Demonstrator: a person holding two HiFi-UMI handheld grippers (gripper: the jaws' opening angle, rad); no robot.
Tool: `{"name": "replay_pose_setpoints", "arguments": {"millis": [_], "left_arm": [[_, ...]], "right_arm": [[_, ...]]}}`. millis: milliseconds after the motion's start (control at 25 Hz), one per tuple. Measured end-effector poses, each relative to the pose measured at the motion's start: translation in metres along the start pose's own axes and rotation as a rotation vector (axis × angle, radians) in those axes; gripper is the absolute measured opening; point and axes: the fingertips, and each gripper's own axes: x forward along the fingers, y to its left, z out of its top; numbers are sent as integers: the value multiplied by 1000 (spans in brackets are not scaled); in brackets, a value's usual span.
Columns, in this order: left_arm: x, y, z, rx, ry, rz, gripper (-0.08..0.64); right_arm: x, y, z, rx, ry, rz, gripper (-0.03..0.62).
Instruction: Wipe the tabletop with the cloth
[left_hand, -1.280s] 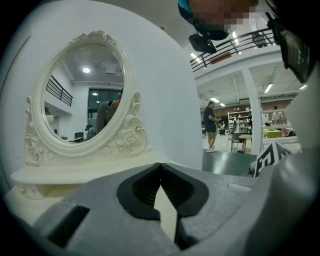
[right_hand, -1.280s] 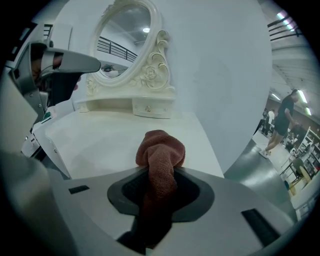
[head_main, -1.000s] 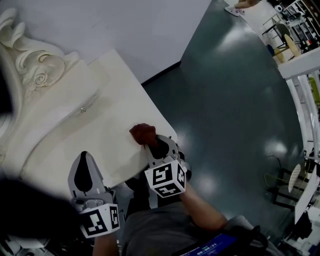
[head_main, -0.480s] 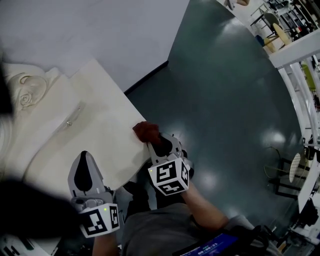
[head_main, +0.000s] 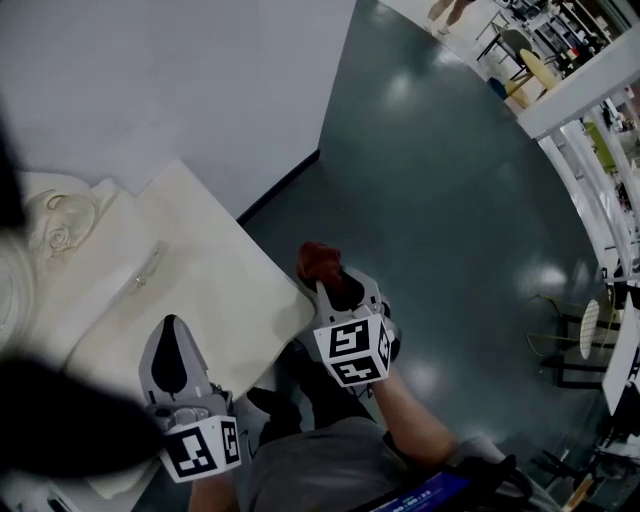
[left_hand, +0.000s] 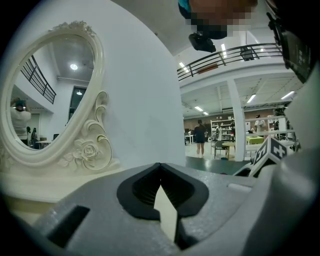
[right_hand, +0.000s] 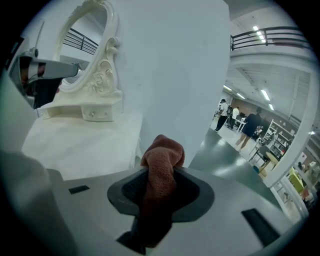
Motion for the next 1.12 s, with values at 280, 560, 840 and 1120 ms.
{"name": "replay_pose_setpoints", "arguments": {"millis": [280, 560, 840, 1120], "left_arm": [[-9, 9, 27, 10, -98, 22, 11], [-39, 33, 74, 42, -189, 79, 11], [-105, 82, 106, 82, -233, 169, 11], [-154, 105, 121, 95, -236, 220, 11]], "right_arm": [[-22, -6, 65, 44, -176, -14, 103], [-73, 29, 159, 46, -428, 50, 103], [-136, 133, 223, -5, -617, 219, 103], [-182, 196, 239, 31, -689, 366, 103]]}}
